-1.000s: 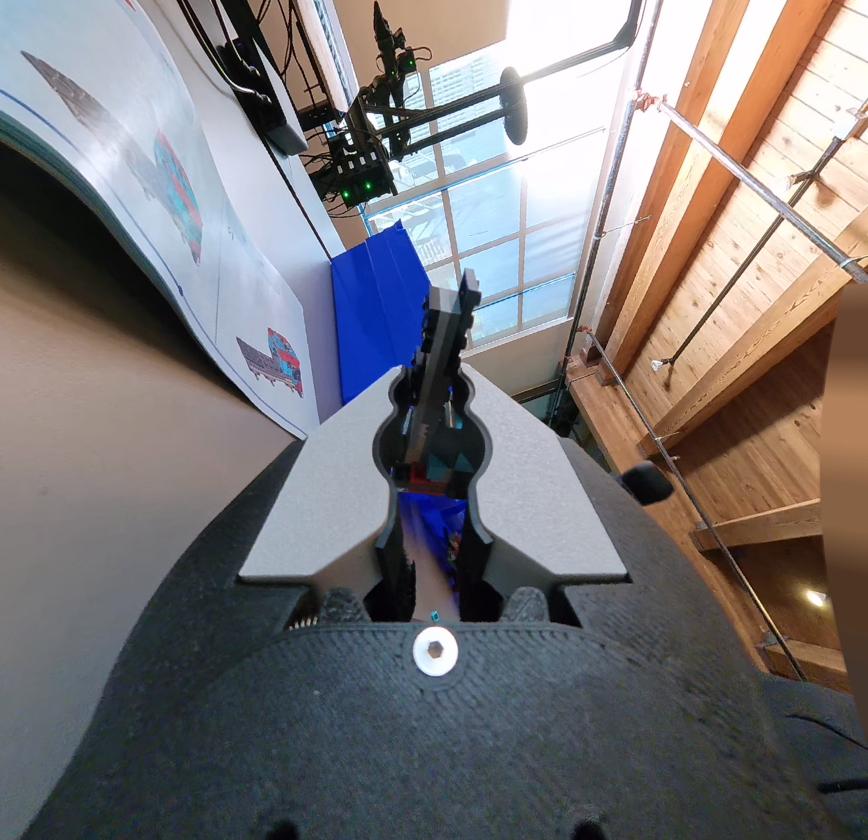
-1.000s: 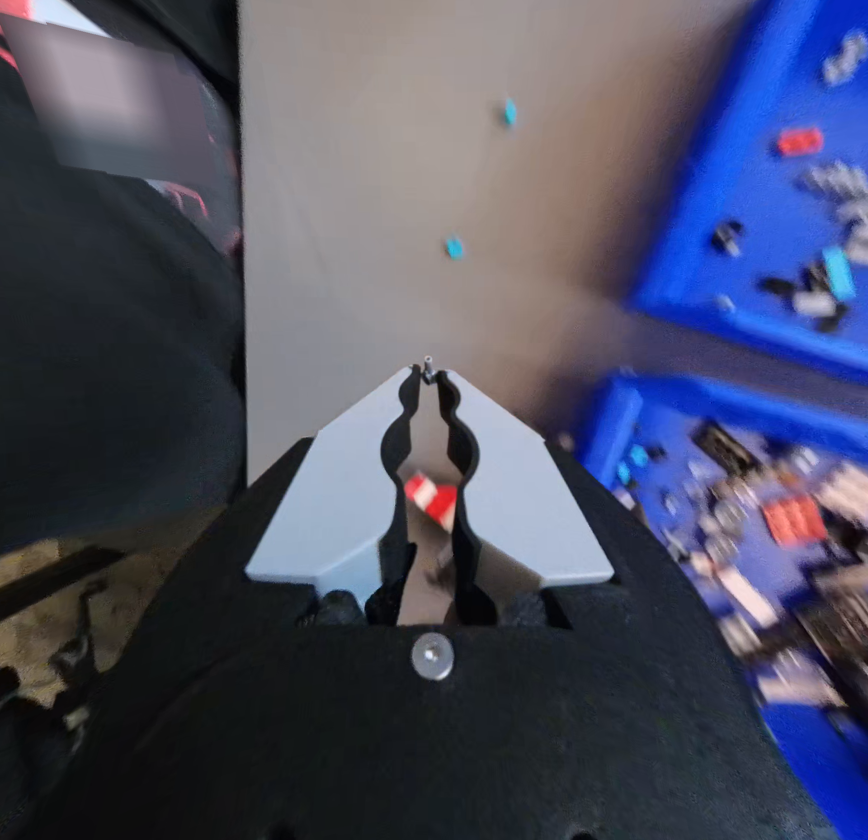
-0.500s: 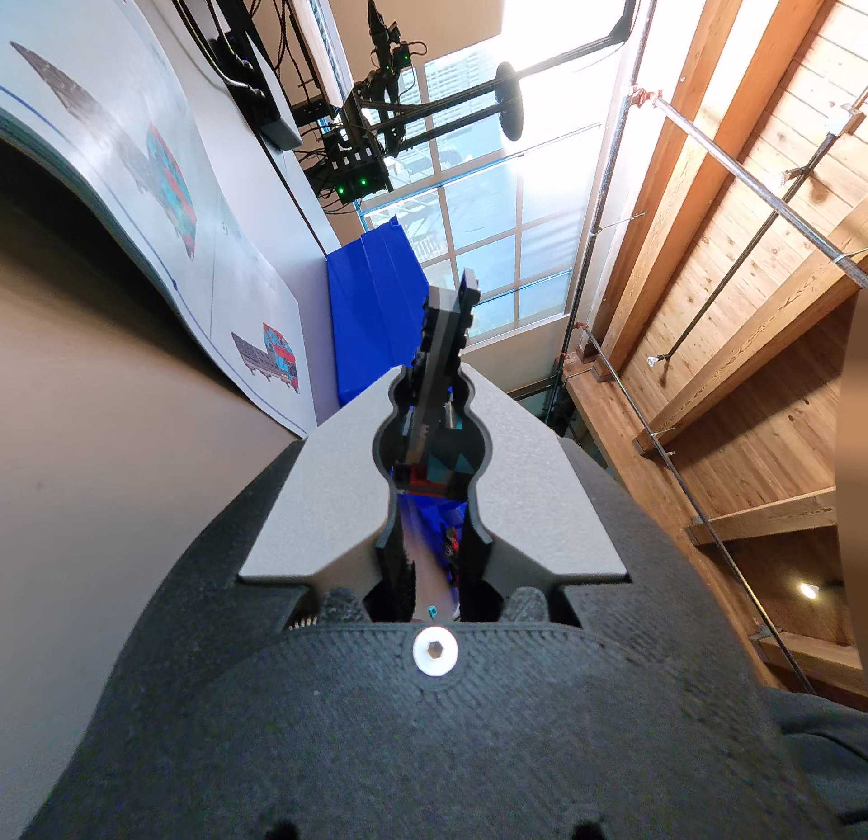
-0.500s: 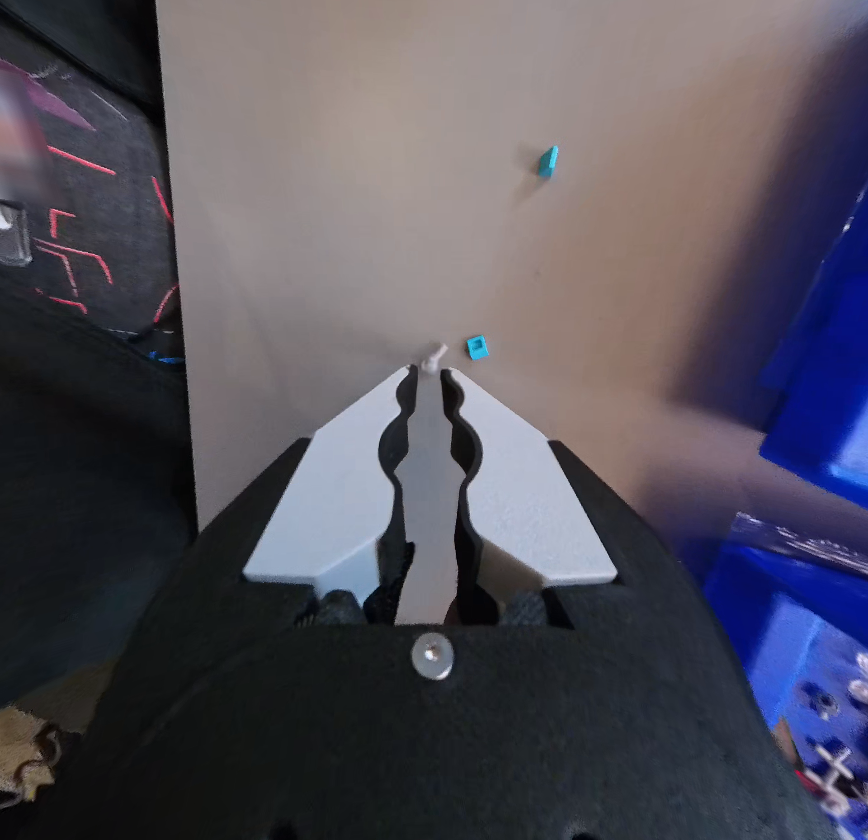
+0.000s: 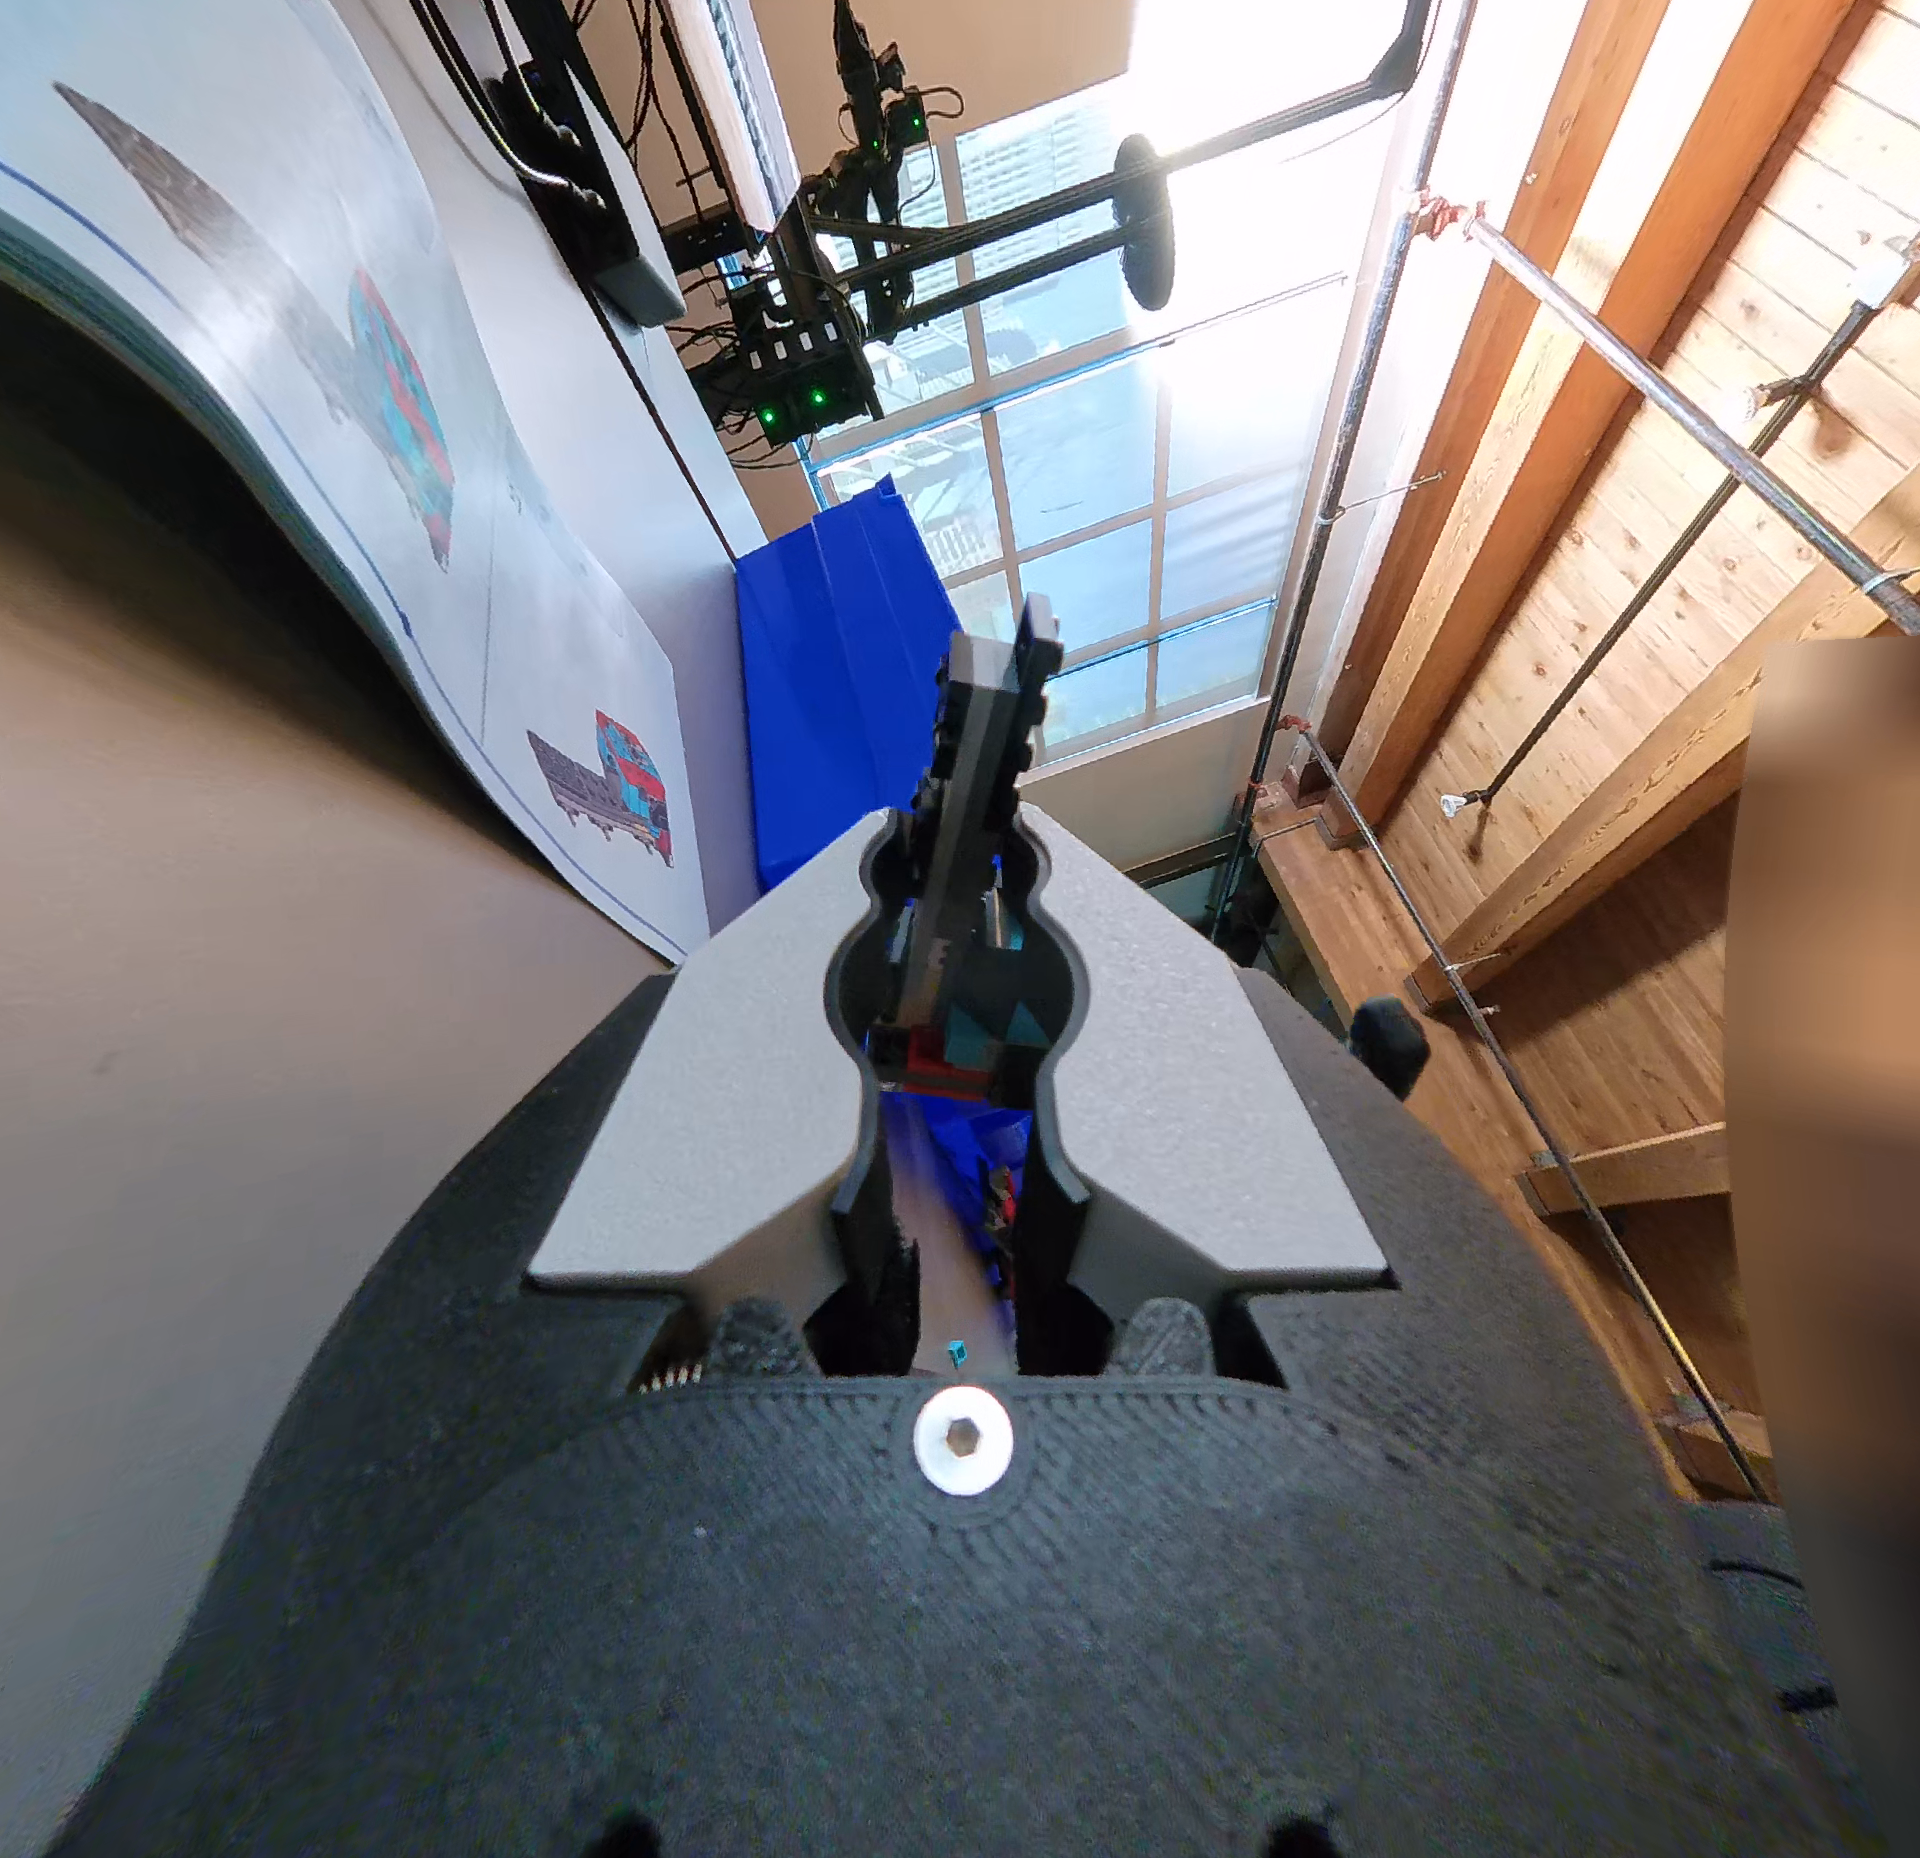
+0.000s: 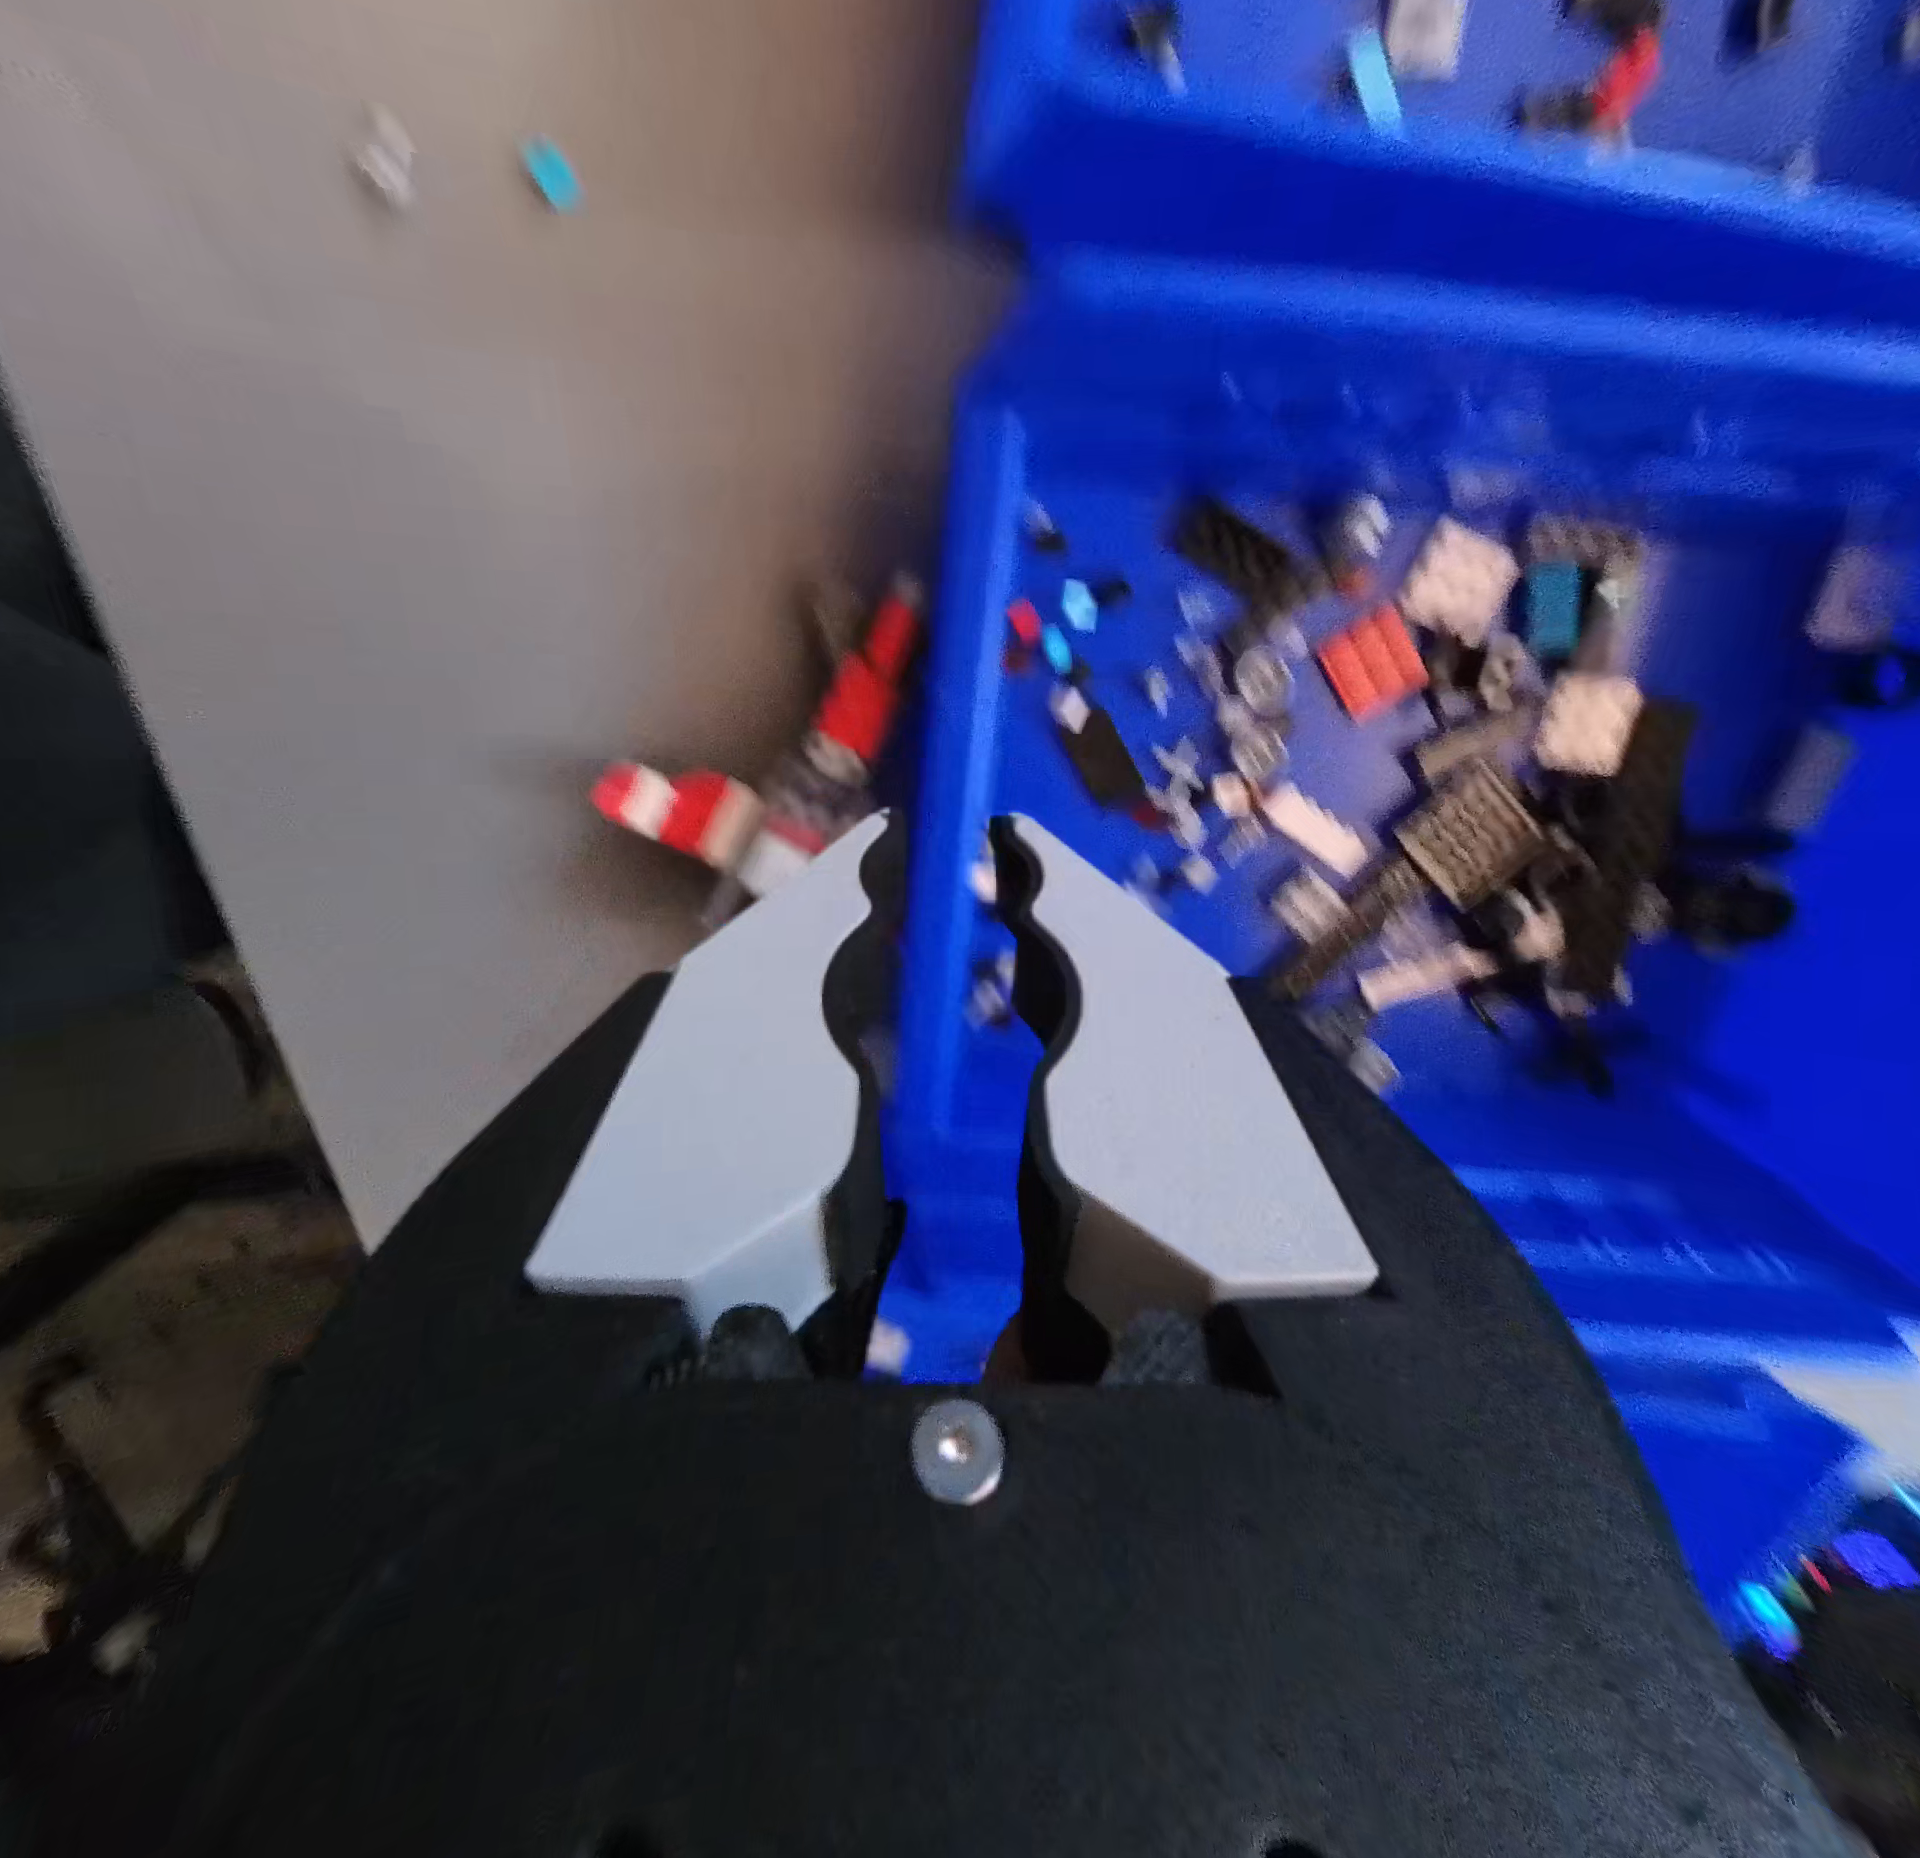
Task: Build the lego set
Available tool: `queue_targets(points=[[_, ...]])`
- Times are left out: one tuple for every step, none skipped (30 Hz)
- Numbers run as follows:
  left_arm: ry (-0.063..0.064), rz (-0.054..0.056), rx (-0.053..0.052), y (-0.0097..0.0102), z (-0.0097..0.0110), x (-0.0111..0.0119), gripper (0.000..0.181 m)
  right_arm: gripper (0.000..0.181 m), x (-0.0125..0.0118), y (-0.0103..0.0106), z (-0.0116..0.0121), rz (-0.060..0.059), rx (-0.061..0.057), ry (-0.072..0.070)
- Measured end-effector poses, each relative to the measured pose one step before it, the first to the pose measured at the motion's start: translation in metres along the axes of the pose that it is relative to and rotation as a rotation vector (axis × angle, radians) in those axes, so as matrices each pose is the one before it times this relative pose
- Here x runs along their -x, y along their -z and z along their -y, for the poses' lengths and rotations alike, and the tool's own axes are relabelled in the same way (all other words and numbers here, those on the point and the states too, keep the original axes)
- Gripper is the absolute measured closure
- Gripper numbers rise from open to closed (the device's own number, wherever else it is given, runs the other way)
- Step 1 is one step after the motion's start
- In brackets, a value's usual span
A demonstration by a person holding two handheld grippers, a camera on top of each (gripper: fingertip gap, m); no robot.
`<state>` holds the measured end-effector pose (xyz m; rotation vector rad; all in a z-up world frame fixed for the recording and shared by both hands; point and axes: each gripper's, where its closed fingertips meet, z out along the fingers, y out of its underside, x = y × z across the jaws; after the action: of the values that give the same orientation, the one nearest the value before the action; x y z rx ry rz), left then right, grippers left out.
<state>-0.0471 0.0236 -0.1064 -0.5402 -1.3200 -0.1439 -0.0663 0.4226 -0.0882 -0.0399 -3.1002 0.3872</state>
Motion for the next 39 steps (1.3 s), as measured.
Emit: queue_targets(points=[[-0.0001,0.0038,0.0011,-0.00029,-0.00018,0.00049,0.164,0.163,-0.01165,0.00234,-0.01721,-0.0081,0.0682,0.0174],[-0.0002,0.0047,0.001,-0.00041,-0.00002,0.00078,0.164,0.161,-0.00721,-0.0013,-0.01527,0.0134,0.0631,0.0237],[-0.0001,0.0066,0.0009,-0.00048,-0.00006,0.00091,0.164,0.158,-0.00411,-0.00357,-0.01195,0.0245,0.0547,0.0266],[-0.0004,0.0078,0.0006,-0.00063,0.00014,0.00118,0.164,0.155,-0.00389,-0.00549,-0.00756,0.0198,0.0438,0.037],[-0.0008,0.0084,0.0003,-0.0006,0.00005,0.00124,0.164,0.155,-0.0011,-0.00503,-0.00443,0.0273,0.0305,0.0414],[-0.0009,0.0089,-0.0001,-0.00065,0.00015,0.00121,0.164,0.155,-0.00194,-0.00571,-0.00259,0.0233,0.0245,0.0374],[-0.0012,0.0092,-0.0012,-0.00062,0.00022,0.00134,0.164,0.153,-0.0041,-0.00535,-0.00288,0.0079,0.0246,0.0358],[-0.0008,0.0094,-0.0022,-0.00038,0.00033,0.0013,0.164,0.151,-0.0019,-0.00557,-0.00305,0.0185,0.0199,0.036],[-0.0004,0.0092,-0.003,-0.00022,0.00046,0.00122,0.164,0.15,-0.00091,-0.00642,-0.00213,0.0239,0.0071,0.0332],[-0.0004,0.0086,-0.0036,-0.00002,0.00051,0.00121,0.164,0.148,0.00084,-0.00522,-0.00186,0.0282,0.0049,0.0276],[0.0002,0.0085,-0.0039,-0.00004,0.00053,0.00126,0.164,0.147,0.00143,-0.00502,-0.00198,0.0267,0.005,0.0258],[0.0006,0.0088,-0.0041,-0.00014,0.00059,0.00129,0.164,0.144,0.00025,-0.00427,-0.0021,0.0161,0.0071,0.0207],[0.0006,0.0088,-0.0034,-0.00019,0.00056,0.00121,0.164,0.141,-0.00231,-0.00321,-0.00238,0.0007,0.0102,0.018],[0.0002,0.0092,-0.0019,-0.00054,0.00034,0.00131,0.164,0.14,-0.00191,-0.00258,-0.00201,0.004,0.003,0.0135],[-0.0001,0.0093,-0.0007,-0.00045,0.00016,0.00135,0.164,0.14,-0.0016,-0.00207,-0.00068,0.0019,-0.0046,0.0061],[-0.0002,0.0086,0.0002,-0.00061,0.00005,0.00117,0.164,0.138,-0.00263,-0.00176,-0.00114,-0.0082,-0.0017,0.0076],[-0.0002,0.0074,0.0007,-0.00039,-0.0001,0.00096,0.164,0.136,-0.00227,-0.00152,-0.00114,-0.0167,0.0029,0.0162],[-0.0001,0.0056,0.0007,-0.0003,-0.00016,0.00077,0.164,0.134,-0.00146,-0.00096,-0.00057,-0.0206,0.0016,0.0205],[0.0007,0.0038,0.0005,-0.00015,-0.00002,0.00061,0.164,0.132,-0.00069,-0.00104,-0.00014,-0.0206,0.0006,0.0177],[0.0016,0.0029,0.0003,-0.00012,0.00007,0.00053,0.164,0.128,-0.00091,-0.001,-0.00003,-0.0224,0.0,0.0162],[0.0014,0.0023,0.0008,-0.00031,0.00001,0.00037,0.164,0.125,-0.00016,-0.00101,0.00037,-0.0191,-0.0059,0.0164],[0.0004,0.002,0.0018,-0.00024,-0.00013,0.0004,0.164,0.122,-0.0007,-0.00057,0.00055,-0.0192,-0.0113,0.0153],[-0.0004,0.0021,0.0025,-0.00046,-0.00026,0.00025,0.164,0.121,-0.00112,0.00033,0.00164,-0.0137,-0.0219,0.0065],[-0.001,0.0022,0.0032,-0.00044,-0.00045,0.00027,0.164,0.118,-0.00218,0.00094,0.00121,-0.0155,-0.022,0.0059],[-0.0012,0.0021,0.0038,-0.00049,-0.00046,0.00019,0.164,0.114,-0.00145,0.00064,0.00074,-0.0102,-0.0167,0.0049],[-0.0013,0.0014,0.0036,-0.00033,-0.0005,0.00008,0.164,0.11,-0.00169,-0.00001,-0.00051,-0.0051,-0.0055,0.0016],[-0.001,0.0004,0.0022,-0.00024,-0.00042,-0.00002,0.164,0.105,-0.00157,-0.00013,-0.00054,-0.0068,0.0006,0.0058],[-0.0008,-0.0004,0.0005,0.00004,-0.00004,-0.00009,0.164,0.101,-0.00102,-0.00071,-0.00055,-0.0038,0.0071,0.009],[-0.0005,-0.0005,-0.001,0.0002,0.00002,-0.00007,0.164,0.098,-0.00065,-0.00132,-0.00066,-0.0002,0.0127,0.0096],[0.0003,-0.0005,-0.0017,0.00015,0.00033,-0.00006,0.164,0.098,0.00024,-0.00142,-0.0011,0.0052,0.018,0.0082],[0.0006,-0.0011,-0.0017,0.00023,0.0003,-0.00018,0.164,0.097,-0.00042,-0.00153,-0.00165,0.0027,0.0189,0.0093],[-0.0002,-0.0012,-0.0022,0.0002,0.00036,-0.00013,0.164,0.096,0.00002,-0.00185,-0.00069,0.0021,0.0159,0.0126],[-0.0008,-0.0011,-0.0026,0.00032,0.00028,-0.00023,0.164,0.097,-0.00002,-0.00239,-0.001,0.004,0.0149,0.0074],[-0.0006,-0.0019,-0.0028,0.00043,0.00033,-0.00024,0.164,0.095,-0.00103,-0.00176,-0.00137,-0.0039,0.0141,0.0058],[-0.0001,-0.0021,-0.0033,0.0004,0.00041,-0.00032,0.164,0.094,-0.00212,-0.00099,-0.00018,-0.0127,0.0067,0.0147],[0.0005,-0.0018,-0.0034,0.00043,0.00048,-0.00019,0.164,0.095,-0.00131,-0.00144,-0.00191,-0.0034,0.0131,-0.0006],[0.001,-0.0017,-0.0025,0.00041,0.00039,-0.0002,0.164,0.095,-0.00235,-0.00119,-0.00127,-0.0108,0.007,-0.0035],[0.0011,-0.0016,-0.0008,0.00012,0.00019,-0.00007,0.164,0.096,-0.00186,0.0003,-0.00028,-0.008,-0.0023,0.004],[0.0005,-0.0009,0.0009,-0.00012,-0.00005,-0.00014,0.164,0.096,-0.00251,-0.00035,-0.0017,-0.0099,0.007,-0.0039]])
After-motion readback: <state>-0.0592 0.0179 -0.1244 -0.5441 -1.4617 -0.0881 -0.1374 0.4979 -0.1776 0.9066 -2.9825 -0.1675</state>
